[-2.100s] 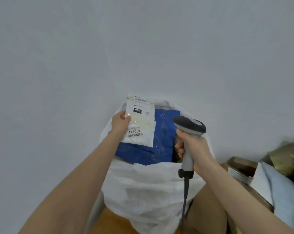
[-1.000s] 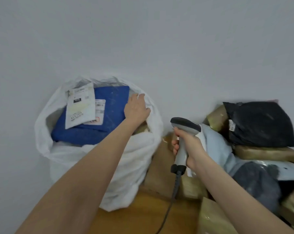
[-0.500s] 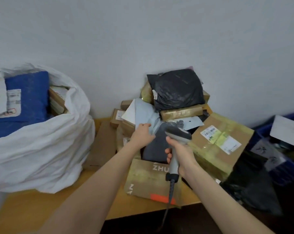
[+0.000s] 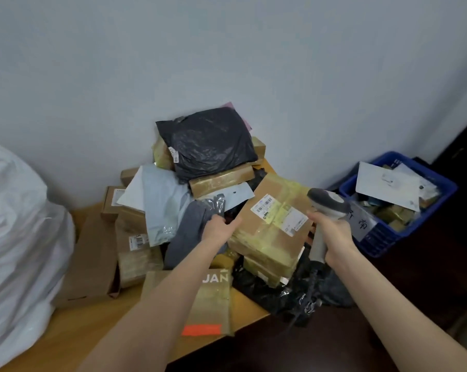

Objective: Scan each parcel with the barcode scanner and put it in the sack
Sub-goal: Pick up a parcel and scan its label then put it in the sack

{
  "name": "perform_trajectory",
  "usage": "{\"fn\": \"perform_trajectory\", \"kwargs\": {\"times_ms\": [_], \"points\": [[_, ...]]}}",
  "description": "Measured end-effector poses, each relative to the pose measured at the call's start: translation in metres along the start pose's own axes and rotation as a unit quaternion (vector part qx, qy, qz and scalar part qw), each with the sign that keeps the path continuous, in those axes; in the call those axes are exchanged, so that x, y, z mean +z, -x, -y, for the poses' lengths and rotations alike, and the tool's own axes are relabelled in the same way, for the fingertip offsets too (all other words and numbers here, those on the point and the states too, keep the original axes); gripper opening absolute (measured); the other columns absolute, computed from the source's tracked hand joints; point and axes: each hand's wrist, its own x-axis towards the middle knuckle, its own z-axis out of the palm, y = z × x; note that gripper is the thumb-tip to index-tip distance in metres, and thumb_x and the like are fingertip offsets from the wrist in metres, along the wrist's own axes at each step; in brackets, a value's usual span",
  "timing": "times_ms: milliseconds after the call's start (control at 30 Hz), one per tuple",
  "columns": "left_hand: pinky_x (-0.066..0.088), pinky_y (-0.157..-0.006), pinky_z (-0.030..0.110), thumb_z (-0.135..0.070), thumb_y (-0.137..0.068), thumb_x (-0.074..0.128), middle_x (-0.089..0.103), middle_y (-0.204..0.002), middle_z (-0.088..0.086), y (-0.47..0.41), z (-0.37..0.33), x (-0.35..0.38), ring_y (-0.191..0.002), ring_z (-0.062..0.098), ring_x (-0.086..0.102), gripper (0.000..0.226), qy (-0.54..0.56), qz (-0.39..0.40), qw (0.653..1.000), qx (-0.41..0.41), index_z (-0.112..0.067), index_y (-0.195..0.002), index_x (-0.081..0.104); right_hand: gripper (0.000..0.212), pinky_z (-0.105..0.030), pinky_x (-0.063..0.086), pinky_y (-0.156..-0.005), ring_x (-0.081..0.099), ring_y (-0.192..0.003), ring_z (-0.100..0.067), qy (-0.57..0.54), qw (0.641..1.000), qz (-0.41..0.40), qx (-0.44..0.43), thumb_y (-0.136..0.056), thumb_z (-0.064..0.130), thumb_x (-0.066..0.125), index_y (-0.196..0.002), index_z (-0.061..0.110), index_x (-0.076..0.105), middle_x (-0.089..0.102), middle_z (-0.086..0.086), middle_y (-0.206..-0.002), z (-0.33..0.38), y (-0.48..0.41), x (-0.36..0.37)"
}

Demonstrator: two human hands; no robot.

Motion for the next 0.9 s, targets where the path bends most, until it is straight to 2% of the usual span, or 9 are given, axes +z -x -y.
{"fn": "perform_trajectory", "kwargs": {"times_ms": [67, 200, 300, 400, 467, 533, 667, 800, 900], "points": [[0.048, -0.098, 0.042, -0.059, -0.089, 0.054, 0.050, -0.139, 0.020, -0.001, -0.003, 0.003, -0.119, 0.034, 0.054, 0.080, 0.048, 0.031, 0.998, -0.033, 0.001, -0.140, 0.040, 0.021, -0.050, 0.056, -0.085, 0.059, -0.076, -0.020, 0.017, 1.000, 0.009, 0.008, -0.083, 0.016, 0.076, -0.101, 0.011, 0.065, 0.062, -0.006, -0.089, -0.008, -0.016, -0.007], [0.051, -0.095, 0.044, -0.054, -0.080, 0.071, 0.044, -0.144, 0.012, 0.011, -0.004, 0.013, -0.121, 0.033, 0.052, 0.086, 0.184, 0.122, 0.966, -0.137, -0.014, -0.145, 0.033, 0.017, -0.054, 0.051, -0.094, 0.062, -0.094, -0.027, 0.031, 0.997, 0.060, 0.043, -0.081, 0.014, 0.078, -0.093, 0.015, 0.067, 0.067, -0.007, -0.098, -0.028, -0.027, -0.011], [0.052, -0.090, 0.049, -0.044, -0.075, 0.080, 0.048, -0.139, 0.014, 0.016, 0.000, 0.011, -0.116, 0.035, 0.055, 0.082, 0.245, 0.120, 0.951, -0.144, -0.021, -0.141, 0.038, 0.016, -0.051, 0.053, -0.091, 0.064, -0.096, -0.029, 0.036, 0.995, 0.080, 0.045, -0.080, 0.019, 0.080, -0.087, 0.019, 0.065, 0.068, -0.005, -0.097, -0.032, -0.027, -0.015], [0.055, -0.079, 0.046, -0.035, -0.073, 0.082, 0.051, -0.132, 0.012, 0.025, -0.007, 0.001, -0.110, 0.034, 0.056, 0.062, 0.333, 0.094, 0.930, -0.127, -0.024, -0.124, 0.049, 0.017, -0.048, 0.057, -0.083, 0.065, -0.088, -0.028, 0.030, 0.995, 0.093, 0.037, -0.080, 0.020, 0.079, -0.091, 0.015, 0.067, 0.069, -0.008, -0.093, -0.023, -0.027, -0.017], [0.053, -0.089, 0.048, -0.031, -0.074, 0.082, 0.054, -0.125, 0.008, 0.030, -0.015, -0.007, -0.112, 0.032, 0.055, 0.051, 0.371, 0.055, 0.922, -0.096, -0.023, -0.117, 0.055, 0.015, -0.050, 0.058, -0.080, 0.065, -0.083, -0.031, 0.013, 0.993, 0.108, 0.036, -0.082, 0.017, 0.078, -0.090, 0.011, 0.066, 0.069, -0.013, -0.092, -0.015, -0.021, -0.016], [0.054, -0.090, 0.046, -0.027, -0.076, 0.080, 0.061, -0.118, 0.006, 0.036, -0.025, -0.018, -0.108, 0.027, 0.058, 0.040, 0.389, 0.017, 0.919, -0.053, -0.021, -0.109, 0.059, 0.020, -0.044, 0.059, -0.070, 0.065, -0.086, -0.031, -0.012, 0.991, 0.127, 0.033, -0.083, 0.015, 0.076, -0.099, 0.007, 0.067, 0.069, -0.015, -0.098, -0.007, -0.013, -0.014], [0.057, -0.059, 0.029, -0.019, -0.079, 0.077, 0.067, -0.103, 0.009, 0.055, -0.035, -0.061, -0.090, 0.022, 0.065, 0.039, 0.450, -0.014, 0.893, -0.009, -0.007, -0.111, 0.059, 0.032, -0.038, 0.058, -0.068, 0.064, -0.103, -0.031, -0.051, 0.983, 0.177, 0.020, -0.083, 0.012, 0.076, -0.113, 0.007, 0.066, 0.068, -0.013, -0.111, 0.010, 0.012, -0.008], [0.058, -0.069, 0.041, -0.020, -0.078, 0.078, 0.066, -0.113, 0.011, 0.071, -0.020, -0.113, -0.100, 0.027, 0.064, 0.046, 0.451, -0.060, 0.890, 0.003, -0.008, -0.118, 0.058, 0.022, -0.037, 0.059, -0.071, 0.071, -0.077, -0.026, -0.051, 0.971, 0.232, -0.003, -0.084, 0.020, 0.076, -0.100, 0.006, 0.069, 0.074, -0.013, -0.088, 0.025, 0.043, -0.002], [0.058, -0.068, 0.046, -0.015, -0.078, 0.079, 0.064, -0.118, 0.015, 0.083, 0.004, -0.142, -0.102, 0.031, 0.065, 0.063, 0.468, -0.090, 0.879, 0.009, -0.007, -0.133, 0.049, 0.021, -0.031, 0.053, -0.057, 0.059, -0.052, -0.021, -0.002, 0.964, 0.262, -0.044, -0.083, 0.022, 0.076, -0.082, 0.004, 0.066, 0.066, -0.012, -0.061, 0.027, 0.068, 0.005]]}}
